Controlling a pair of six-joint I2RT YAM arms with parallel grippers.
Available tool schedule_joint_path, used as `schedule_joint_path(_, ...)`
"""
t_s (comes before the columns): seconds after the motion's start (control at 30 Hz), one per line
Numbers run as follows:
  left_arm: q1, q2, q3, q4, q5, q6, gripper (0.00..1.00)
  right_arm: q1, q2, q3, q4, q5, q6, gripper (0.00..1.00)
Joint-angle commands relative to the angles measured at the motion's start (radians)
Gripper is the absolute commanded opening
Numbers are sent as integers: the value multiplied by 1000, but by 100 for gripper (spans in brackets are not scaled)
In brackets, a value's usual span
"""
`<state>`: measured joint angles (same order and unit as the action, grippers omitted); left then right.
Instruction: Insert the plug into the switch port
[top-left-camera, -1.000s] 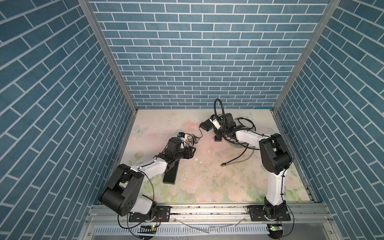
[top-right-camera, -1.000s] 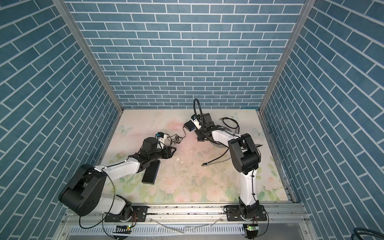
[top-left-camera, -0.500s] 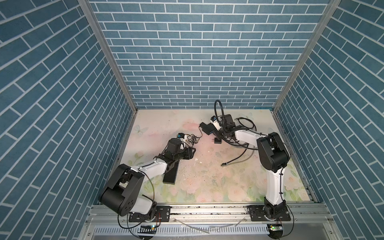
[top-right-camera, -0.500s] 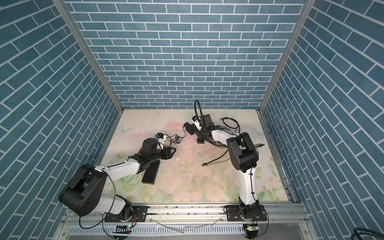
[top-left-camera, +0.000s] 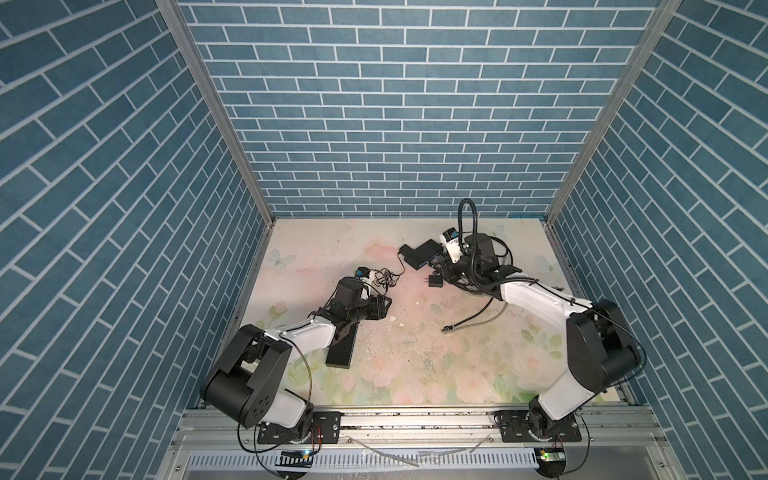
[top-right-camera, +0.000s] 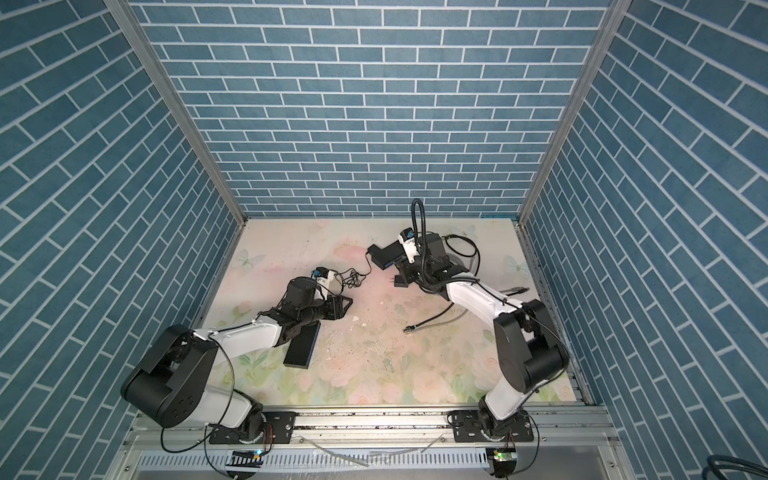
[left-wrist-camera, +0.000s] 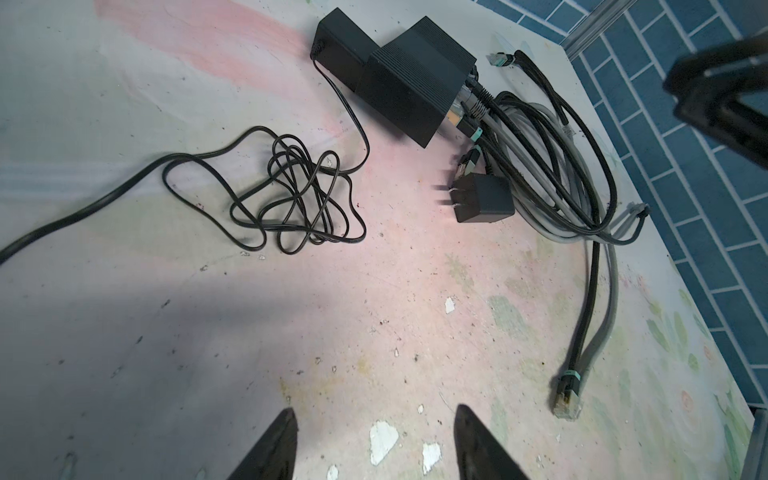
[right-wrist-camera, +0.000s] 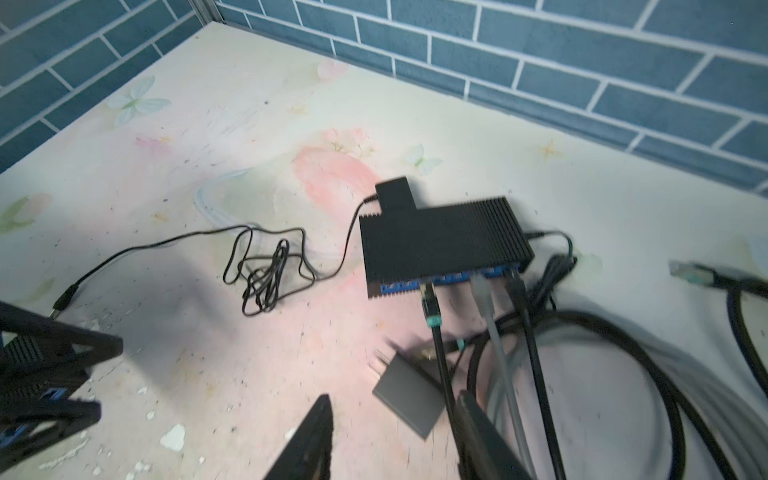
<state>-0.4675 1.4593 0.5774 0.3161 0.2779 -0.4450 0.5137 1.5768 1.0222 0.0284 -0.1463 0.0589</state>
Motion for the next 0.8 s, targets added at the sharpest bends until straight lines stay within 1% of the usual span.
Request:
schedule_joint_path(0.0, 7, -35, 2, -9, -12, 24, 61, 2, -118, -121, 5, 131, 79, 48)
schedule_joint_path(0.1, 7, -56, 8, -52, -36, 35, 61, 2, -197, -182, -34, 184, 66, 48)
schedule_joint_path(0.23, 6, -85, 29, -136, -89, 45, 61, 2, -245, -236, -68, 215, 62, 48)
schedule_joint_path(0.3, 7, -102, 33, -172, -112, 47, 61, 2, -251, -251, -68, 211, 72, 48)
schedule_joint_path(0.37, 7, -120, 54, -251, -148, 50, 61, 2, -251, -252, -82, 204, 79, 48)
schedule_joint_path(0.47, 6, -157, 86, -332, -173, 88, 61, 3, -257, -240, -104, 189, 56, 48)
schedule_joint_path(0.6, 7, -193, 81, -353, -259, 110, 62, 3, -257, -235, -98, 183, 21, 48)
schedule_joint_path(0.7, 6, -202, 73, -372, -336, 87, 62, 4, -244, -243, -86, 150, 27, 48)
schedule_joint_path(0.77, 11, -191, 70, -379, -367, 72, 62, 8, -228, -248, -66, 125, 33, 47)
